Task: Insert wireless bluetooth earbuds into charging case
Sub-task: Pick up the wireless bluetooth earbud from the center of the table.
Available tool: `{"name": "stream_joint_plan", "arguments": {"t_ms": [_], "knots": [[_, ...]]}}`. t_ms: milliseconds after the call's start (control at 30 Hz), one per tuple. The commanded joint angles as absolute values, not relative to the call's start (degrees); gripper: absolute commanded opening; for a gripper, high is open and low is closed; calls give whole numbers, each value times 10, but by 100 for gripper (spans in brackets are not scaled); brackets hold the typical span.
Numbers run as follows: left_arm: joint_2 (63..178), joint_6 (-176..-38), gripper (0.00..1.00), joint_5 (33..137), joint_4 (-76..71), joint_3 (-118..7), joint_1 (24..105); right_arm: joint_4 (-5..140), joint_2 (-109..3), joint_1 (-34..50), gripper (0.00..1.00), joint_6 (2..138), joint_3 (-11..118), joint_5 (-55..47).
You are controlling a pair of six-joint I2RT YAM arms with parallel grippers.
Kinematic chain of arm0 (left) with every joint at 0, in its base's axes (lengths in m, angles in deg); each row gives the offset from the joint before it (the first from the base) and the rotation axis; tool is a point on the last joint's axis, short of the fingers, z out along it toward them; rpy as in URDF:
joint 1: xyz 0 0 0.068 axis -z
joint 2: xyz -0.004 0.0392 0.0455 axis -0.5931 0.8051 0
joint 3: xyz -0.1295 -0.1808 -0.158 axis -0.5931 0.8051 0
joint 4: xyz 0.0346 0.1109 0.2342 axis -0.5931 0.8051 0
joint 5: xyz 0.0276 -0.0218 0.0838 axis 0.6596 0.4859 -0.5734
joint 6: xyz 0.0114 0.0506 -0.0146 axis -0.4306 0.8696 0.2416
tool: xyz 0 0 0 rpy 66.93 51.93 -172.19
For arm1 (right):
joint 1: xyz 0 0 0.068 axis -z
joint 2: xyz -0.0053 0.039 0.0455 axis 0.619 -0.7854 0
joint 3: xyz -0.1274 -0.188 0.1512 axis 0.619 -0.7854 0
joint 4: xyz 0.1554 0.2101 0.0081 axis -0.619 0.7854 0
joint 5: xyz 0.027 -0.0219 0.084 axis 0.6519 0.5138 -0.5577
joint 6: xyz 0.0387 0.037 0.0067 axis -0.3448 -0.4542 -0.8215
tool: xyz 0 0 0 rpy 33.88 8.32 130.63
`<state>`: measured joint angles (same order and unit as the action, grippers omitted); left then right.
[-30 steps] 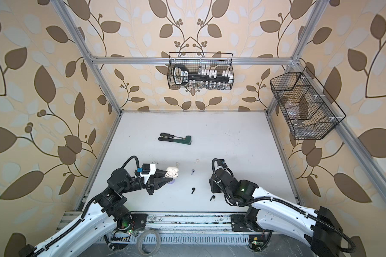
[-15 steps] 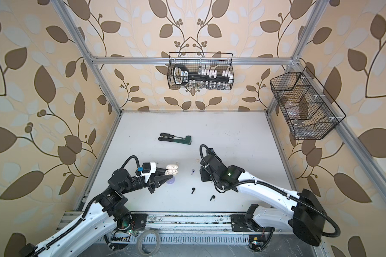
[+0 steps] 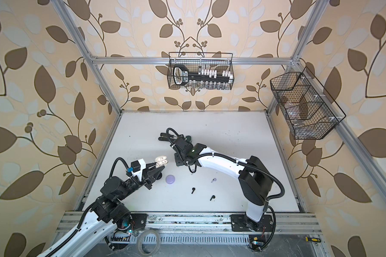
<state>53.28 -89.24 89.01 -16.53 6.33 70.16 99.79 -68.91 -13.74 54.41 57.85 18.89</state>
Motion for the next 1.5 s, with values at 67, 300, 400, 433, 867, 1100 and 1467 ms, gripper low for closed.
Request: {"name": "stream_joint_plan", "arguments": {"t_ms": [67, 300, 400, 433, 867, 1100, 1467], "knots": [[493, -913, 0, 813, -163, 73, 704, 1051, -734, -141, 40, 582, 639, 188], [489, -915, 0, 790, -156, 72, 704, 1067, -778, -140, 42, 609, 675, 182], [498, -916, 0, 787, -154, 68, 704, 1073, -796, -139, 43, 618, 692, 183], [500, -915, 0, 786, -154, 69, 704, 1072, -801, -139, 44, 621, 695, 183], [503, -909, 0, 771, -144, 61, 704, 1070, -869, -139, 51, 647, 749, 161], [510, -908, 0, 777, -137, 55, 704, 1056, -869, -139, 54, 656, 736, 164], [486, -951, 0, 757, -24, 13, 704, 1038, -882, -147, 56, 655, 737, 142]]}}
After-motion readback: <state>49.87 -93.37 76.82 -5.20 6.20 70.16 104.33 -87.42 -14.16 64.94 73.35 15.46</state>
